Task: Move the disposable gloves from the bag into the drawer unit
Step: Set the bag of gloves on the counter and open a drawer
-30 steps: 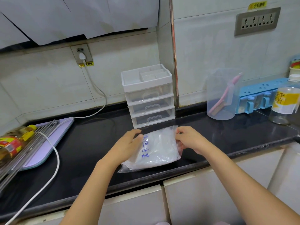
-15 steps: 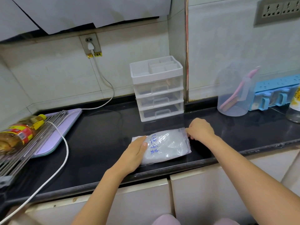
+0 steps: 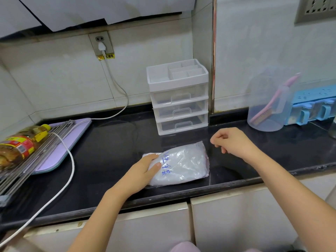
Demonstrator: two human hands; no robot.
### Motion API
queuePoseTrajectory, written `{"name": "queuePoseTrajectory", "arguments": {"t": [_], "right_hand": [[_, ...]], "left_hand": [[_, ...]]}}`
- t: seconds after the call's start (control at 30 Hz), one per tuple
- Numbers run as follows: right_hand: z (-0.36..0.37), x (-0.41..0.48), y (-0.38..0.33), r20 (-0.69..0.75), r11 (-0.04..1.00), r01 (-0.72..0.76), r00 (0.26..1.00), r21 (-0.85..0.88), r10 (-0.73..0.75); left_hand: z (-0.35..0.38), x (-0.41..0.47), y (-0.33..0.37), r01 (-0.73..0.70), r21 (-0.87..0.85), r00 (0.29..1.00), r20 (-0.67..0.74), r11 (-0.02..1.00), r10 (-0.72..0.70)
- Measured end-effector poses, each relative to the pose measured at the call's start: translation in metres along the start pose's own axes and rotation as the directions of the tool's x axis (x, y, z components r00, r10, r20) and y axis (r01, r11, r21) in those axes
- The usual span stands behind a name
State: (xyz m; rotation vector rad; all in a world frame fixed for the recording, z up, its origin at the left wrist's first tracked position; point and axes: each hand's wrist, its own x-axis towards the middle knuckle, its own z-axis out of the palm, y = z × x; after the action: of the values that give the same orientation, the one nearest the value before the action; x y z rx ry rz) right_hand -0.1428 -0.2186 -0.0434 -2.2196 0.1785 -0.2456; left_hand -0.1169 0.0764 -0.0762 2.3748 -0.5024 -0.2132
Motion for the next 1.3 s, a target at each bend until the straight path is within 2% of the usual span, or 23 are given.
{"name": "queuePoseTrajectory", "arguments": {"t": [0.1,0.27,0.33,0.4,0.5,0.57,0.67,0.8,0.87,0.97,1.07,1.3], "right_hand": [[0.000,0.019,0.003,-0.040,0.999,-0.005,0.999,-0.033,0.004],[0.011,0.064,-0.005,-0.011,0.977,-0.063,0.998,0.205,0.067],[0.020,0.083,-0.007,-0.017,0.976,-0.088,0.995,0.198,0.093],[0.029,0.100,-0.009,-0.037,0.972,-0.110,0.992,0.209,0.120],[0.042,0.114,-0.019,0.027,0.902,-0.175,0.983,0.394,0.179],[0.047,0.118,-0.028,0.141,0.743,-0.258,0.966,0.618,0.218],[0.048,0.125,-0.033,0.259,0.388,-0.330,0.939,0.861,0.225],[0.049,0.130,-0.036,0.434,-0.061,-0.430,0.884,0.901,0.172],[0.053,0.130,-0.037,0.475,-0.188,-0.449,0.870,0.873,0.129],[0.060,0.127,-0.039,0.480,-0.232,-0.446,0.870,0.864,0.115],[0.062,0.115,-0.037,0.475,-0.226,-0.445,0.874,0.867,0.102],[0.056,0.076,-0.020,0.523,-0.197,-0.500,0.848,0.843,0.085]], "left_hand": [[-0.027,0.013,0.002,0.084,0.105,0.996,0.002,0.991,-0.084],[-0.061,0.062,0.012,0.159,0.090,0.976,-0.163,0.983,-0.143],[-0.065,0.087,0.021,0.093,0.066,0.973,-0.218,0.993,-0.077],[-0.063,0.108,0.032,-0.060,0.067,0.951,-0.298,0.996,0.078],[-0.056,0.133,0.052,-0.205,0.180,0.881,-0.395,0.962,0.261],[-0.053,0.148,0.060,-0.215,0.272,0.864,-0.395,0.938,0.312],[-0.049,0.159,0.063,-0.195,0.377,0.833,-0.423,0.905,0.356],[-0.045,0.161,0.057,-0.252,0.271,0.836,-0.422,0.929,0.350],[-0.047,0.159,0.058,-0.246,0.248,0.843,-0.423,0.937,0.333],[-0.051,0.155,0.065,-0.246,0.139,0.854,-0.436,0.959,0.282],[-0.055,0.153,0.070,-0.228,0.053,0.877,-0.423,0.972,0.229],[-0.057,0.147,0.074,-0.183,-0.019,0.923,-0.348,0.983,0.165]]}}
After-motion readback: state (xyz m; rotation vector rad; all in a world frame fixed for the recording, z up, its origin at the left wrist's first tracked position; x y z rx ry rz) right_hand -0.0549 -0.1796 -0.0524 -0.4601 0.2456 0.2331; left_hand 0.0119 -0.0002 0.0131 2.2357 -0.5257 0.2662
